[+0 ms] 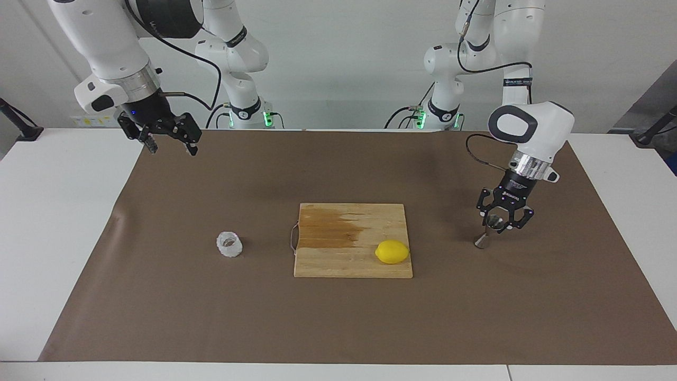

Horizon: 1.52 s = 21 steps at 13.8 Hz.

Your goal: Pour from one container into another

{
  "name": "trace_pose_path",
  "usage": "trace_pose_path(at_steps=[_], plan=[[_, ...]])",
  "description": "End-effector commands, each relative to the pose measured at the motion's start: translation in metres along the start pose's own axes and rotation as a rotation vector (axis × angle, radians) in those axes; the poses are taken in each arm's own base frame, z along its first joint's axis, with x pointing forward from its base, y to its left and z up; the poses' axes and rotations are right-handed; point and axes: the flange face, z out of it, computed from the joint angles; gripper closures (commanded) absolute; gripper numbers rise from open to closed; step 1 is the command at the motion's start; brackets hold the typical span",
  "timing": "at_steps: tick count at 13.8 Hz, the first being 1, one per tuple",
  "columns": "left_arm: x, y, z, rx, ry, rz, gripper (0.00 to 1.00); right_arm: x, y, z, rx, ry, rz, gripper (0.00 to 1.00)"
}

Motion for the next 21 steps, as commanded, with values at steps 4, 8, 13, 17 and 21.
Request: trace_pose_path(at_steps=[4, 8, 13, 17, 21], plan=[[0.001, 0.004, -0.005, 0.020, -0.012, -0.017, 0.68, -0.004, 0.002, -0.003, -0.003, -0.003, 0.017, 0.00], [-0.014, 0.011, -0.010, 0.043, -0.041, -0.016, 0.81, -0.004, 0.001, -0.003, -0.003, -0.003, 0.015, 0.00], [-0.041, 0.002, -0.010, 0.058, -0.060, 0.041, 1.00, -0.004, 0.001, -0.003, -0.003, -0.003, 0.015, 0.00], [-0.080, -0.034, -0.004, 0.117, -0.089, 0.117, 1.00, -0.004, 0.002, -0.003, -0.003, -0.003, 0.017, 0.00], [-0.123, -0.075, 0.001, 0.173, -0.122, 0.145, 1.00, -0.004, 0.001, -0.003, -0.003, -0.003, 0.015, 0.00]])
